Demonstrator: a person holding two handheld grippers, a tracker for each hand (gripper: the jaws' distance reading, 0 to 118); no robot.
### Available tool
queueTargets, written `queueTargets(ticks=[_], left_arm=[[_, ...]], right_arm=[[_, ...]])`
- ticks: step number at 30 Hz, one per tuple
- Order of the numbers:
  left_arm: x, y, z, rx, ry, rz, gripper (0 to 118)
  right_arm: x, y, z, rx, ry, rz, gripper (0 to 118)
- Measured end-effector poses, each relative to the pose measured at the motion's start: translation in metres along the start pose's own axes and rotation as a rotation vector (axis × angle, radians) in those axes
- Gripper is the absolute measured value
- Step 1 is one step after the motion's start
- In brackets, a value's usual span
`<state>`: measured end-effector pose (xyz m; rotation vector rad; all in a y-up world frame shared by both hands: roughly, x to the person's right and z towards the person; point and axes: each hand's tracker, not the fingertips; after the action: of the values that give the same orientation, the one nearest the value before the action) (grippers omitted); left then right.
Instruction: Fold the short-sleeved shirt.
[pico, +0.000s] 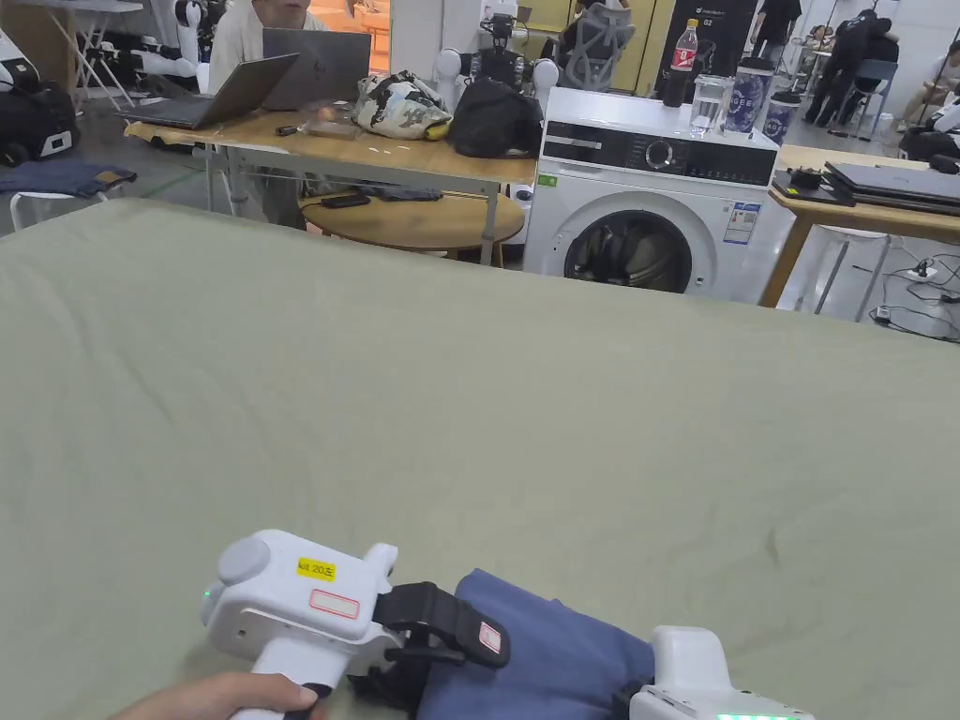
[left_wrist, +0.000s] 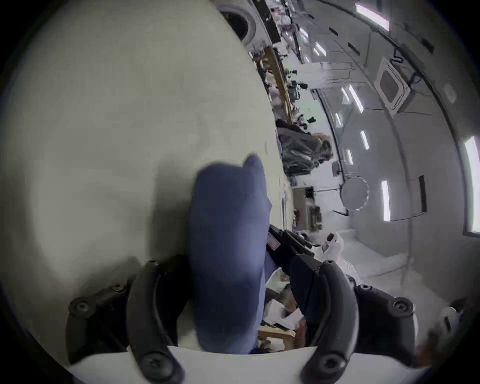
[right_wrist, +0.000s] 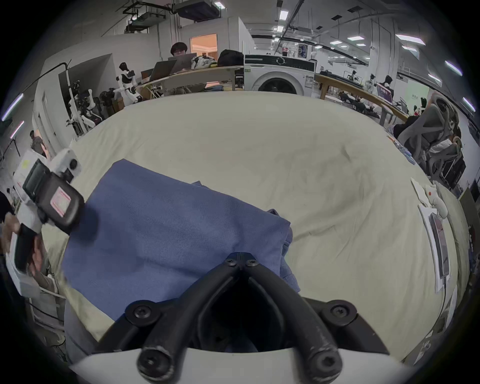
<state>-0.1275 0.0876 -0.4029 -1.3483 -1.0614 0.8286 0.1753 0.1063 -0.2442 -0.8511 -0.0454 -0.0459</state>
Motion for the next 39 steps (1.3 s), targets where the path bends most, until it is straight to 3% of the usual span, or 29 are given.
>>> queueTargets(ticks=[6,8,10,12,21,34,39], left_arm=[[-0.009,-0.005,-0.007,0.066,0.0,-0.034,74],[-0.012,-0.009,-0.003,0.106,0.118,-0.05,28],[-0.02,-0.016,-0.002,0.107,0.013,-0.037,22],[-0.013,-0.019,-0.002,0.121,0.066,-0.083,21],[-0.023,-0.003,0.009,0.148,0.057,-0.033,20],[0.004,0.008,0.05,0.176,0.125,-0.025,20],[0.021,0.001,0.088,0.203,0.179,-0.008,20]], right_arm=[[0.002,-0.001,0.001,0.004,0.008,-0.016,0],[0.003,-0.001,0.001,0.008,0.011,-0.019,0],[-0.001,-0.002,0.002,0.013,0.011,-0.012,0],[-0.004,-0.003,0.002,0.021,-0.003,0.01,0],[-0.007,0.002,0.017,0.107,-0.006,0.027,0],[-0.029,0.062,0.059,0.678,-0.086,0.001,0],[-0.048,0.066,0.061,0.746,-0.09,0.001,0]])
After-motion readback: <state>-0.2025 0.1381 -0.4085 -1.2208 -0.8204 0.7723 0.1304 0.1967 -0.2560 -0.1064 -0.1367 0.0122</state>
